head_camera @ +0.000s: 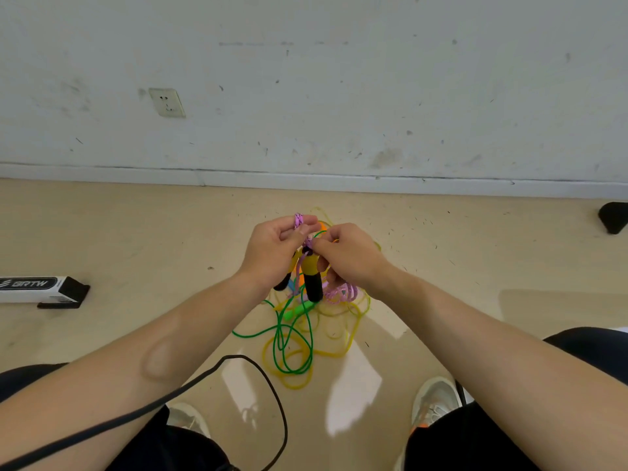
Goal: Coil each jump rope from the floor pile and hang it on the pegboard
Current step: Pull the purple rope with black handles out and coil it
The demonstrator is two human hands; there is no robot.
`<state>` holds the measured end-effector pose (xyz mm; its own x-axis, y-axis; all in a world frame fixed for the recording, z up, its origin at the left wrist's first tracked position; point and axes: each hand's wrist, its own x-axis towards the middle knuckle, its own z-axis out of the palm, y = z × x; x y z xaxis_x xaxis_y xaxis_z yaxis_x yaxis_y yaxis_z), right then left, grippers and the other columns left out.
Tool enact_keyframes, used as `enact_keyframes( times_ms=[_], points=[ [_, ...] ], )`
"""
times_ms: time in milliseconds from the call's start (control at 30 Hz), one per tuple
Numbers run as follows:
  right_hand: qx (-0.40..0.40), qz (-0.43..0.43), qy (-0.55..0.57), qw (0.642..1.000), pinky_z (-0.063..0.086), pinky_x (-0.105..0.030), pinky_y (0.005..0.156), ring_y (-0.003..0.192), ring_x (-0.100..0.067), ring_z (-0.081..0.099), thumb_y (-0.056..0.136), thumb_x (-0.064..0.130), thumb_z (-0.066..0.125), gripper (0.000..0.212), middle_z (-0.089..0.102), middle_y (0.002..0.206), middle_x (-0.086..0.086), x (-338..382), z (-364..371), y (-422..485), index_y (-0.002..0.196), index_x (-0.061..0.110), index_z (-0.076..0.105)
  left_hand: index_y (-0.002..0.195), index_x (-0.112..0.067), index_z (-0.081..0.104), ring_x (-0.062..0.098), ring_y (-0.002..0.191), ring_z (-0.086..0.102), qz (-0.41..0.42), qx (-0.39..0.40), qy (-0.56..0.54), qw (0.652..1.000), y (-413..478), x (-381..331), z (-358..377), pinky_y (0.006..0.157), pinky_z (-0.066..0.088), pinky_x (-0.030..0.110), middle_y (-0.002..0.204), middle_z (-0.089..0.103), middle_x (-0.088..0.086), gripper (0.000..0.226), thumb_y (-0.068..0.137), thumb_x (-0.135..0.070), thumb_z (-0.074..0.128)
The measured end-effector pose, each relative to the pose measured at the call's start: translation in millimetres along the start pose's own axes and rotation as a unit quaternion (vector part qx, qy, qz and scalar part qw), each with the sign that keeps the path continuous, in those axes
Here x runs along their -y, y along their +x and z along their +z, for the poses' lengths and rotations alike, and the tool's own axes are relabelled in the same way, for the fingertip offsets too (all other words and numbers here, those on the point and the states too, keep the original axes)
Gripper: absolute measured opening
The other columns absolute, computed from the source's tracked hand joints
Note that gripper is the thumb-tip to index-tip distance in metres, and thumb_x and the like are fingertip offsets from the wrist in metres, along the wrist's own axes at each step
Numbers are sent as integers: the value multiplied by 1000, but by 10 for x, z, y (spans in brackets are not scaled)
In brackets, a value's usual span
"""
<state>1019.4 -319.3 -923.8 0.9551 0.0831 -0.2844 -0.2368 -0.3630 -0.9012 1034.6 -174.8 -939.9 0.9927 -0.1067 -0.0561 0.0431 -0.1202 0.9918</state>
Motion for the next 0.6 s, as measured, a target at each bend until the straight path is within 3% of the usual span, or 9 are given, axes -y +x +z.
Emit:
enact_keyframes(
  times_ms=[167, 300, 333, 400, 467, 500, 533, 600],
  points=[
    [87, 29, 176, 980, 50, -32, 53, 37, -16, 39, 100, 10, 43, 22, 47, 52, -3, 29, 159, -83, 88, 4, 60, 112, -14, 70, 6, 90, 69, -1, -109, -44, 993, 95, -21, -11, 74, 53, 17, 105, 74, -4, 18, 99, -12, 58],
    [66, 8, 179, 982, 52, -31, 52, 40, -14, 43, 104, 19, 42, 26, 54, 55, -1, -15, 357, -147, 88, 10, 60, 126, -16, 62, 7, 115, 63, -38, -108, -78, 990, 57, -39, 68, 84, 54, 21, 122, 68, -4, 26, 105, -15, 47],
    [50, 0, 173, 984, 51, -31, 52, 40, -14, 45, 105, 20, 42, 27, 55, 56, -2, -35, 391, -148, 89, 9, 61, 130, -18, 59, 10, 119, 61, -53, -100, -85, 990, 45, -33, 101, 78, 55, 22, 128, 65, -5, 28, 106, -18, 43],
    [24, -16, 155, 988, 50, -29, 50, 42, -14, 47, 104, 20, 42, 26, 57, 62, -5, -77, 431, -134, 94, 6, 62, 138, -21, 52, 16, 115, 59, -86, -77, -99, 988, 22, -26, 160, 48, 46, 18, 139, 58, -10, 33, 108, -22, 39],
    [9, -37, 118, 992, 49, -29, 50, 46, -13, 50, 104, 18, 41, 23, 58, 67, -6, -115, 443, -127, 98, 8, 61, 144, -23, 47, 20, 113, 60, -119, -53, -127, 983, 38, -21, 174, 38, 36, 17, 146, 52, -11, 37, 107, -27, 41],
    [2, -59, 85, 995, 49, -30, 51, 49, -13, 52, 103, 17, 41, 22, 60, 69, -5, -129, 443, -131, 98, 10, 60, 146, -22, 45, 19, 119, 59, -127, -43, -143, 981, 56, -21, 163, 44, 40, 19, 150, 49, -9, 40, 106, -26, 44],
    [-9, -91, 34, 995, 49, -31, 53, 51, -13, 54, 102, 15, 40, 19, 62, 70, -2, -141, 443, -137, 97, 13, 59, 149, -20, 41, 18, 130, 53, -128, -36, -155, 979, 72, -31, 151, 59, 48, 21, 153, 45, -6, 44, 105, -22, 47],
    [-25, -165, -87, 982, 46, -31, 57, 59, -13, 57, 98, 9, 41, 18, 63, 75, 2, -186, 464, -155, 94, 19, 55, 154, -12, 32, 16, 139, 43, -122, -42, -163, 978, 100, -59, 113, 97, 46, 26, 157, 39, -1, 55, 102, -8, 50]
  ],
)
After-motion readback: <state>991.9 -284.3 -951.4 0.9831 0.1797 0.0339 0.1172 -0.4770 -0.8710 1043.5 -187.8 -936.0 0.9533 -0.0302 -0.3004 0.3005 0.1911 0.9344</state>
